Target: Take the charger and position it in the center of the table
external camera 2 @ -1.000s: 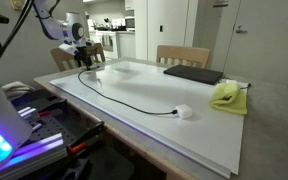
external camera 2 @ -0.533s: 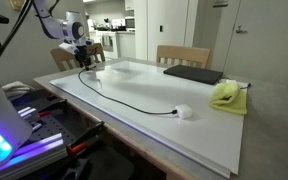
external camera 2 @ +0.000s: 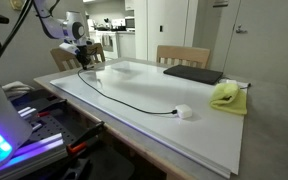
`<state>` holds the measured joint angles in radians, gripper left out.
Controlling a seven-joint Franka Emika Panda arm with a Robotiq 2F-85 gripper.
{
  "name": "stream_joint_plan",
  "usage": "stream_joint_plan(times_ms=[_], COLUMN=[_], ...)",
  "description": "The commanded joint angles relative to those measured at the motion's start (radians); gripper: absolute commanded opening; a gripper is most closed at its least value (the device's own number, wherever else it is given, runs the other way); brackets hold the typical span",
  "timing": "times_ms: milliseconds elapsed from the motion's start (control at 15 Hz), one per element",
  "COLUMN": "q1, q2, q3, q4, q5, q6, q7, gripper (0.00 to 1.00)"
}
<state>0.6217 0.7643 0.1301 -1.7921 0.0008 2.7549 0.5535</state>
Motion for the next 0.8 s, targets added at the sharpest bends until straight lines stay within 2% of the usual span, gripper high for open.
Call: stream_joint_plan(times_ms=[0,400,600,667,733], q1=[0.018,0.109,0.145,0.169,0.124], q2=[-0.045,-0.135,-0.188,-0.204,-0.139], q3=[-0.032,-0.168,-0.216,-0.239,-0.194], q4=[-0.044,-0.096,-0.135,-0.135,-0.078], q5=[0.012,-0.053,-0.104,-0.144,-0.11], q6=[-0.001,-0.023,-0.032,-0.085,-0.03], q7=[-0.011,0.079,0.114,0.121,0.102], gripper=[0.0,0.01,0.01,0.01,0.04])
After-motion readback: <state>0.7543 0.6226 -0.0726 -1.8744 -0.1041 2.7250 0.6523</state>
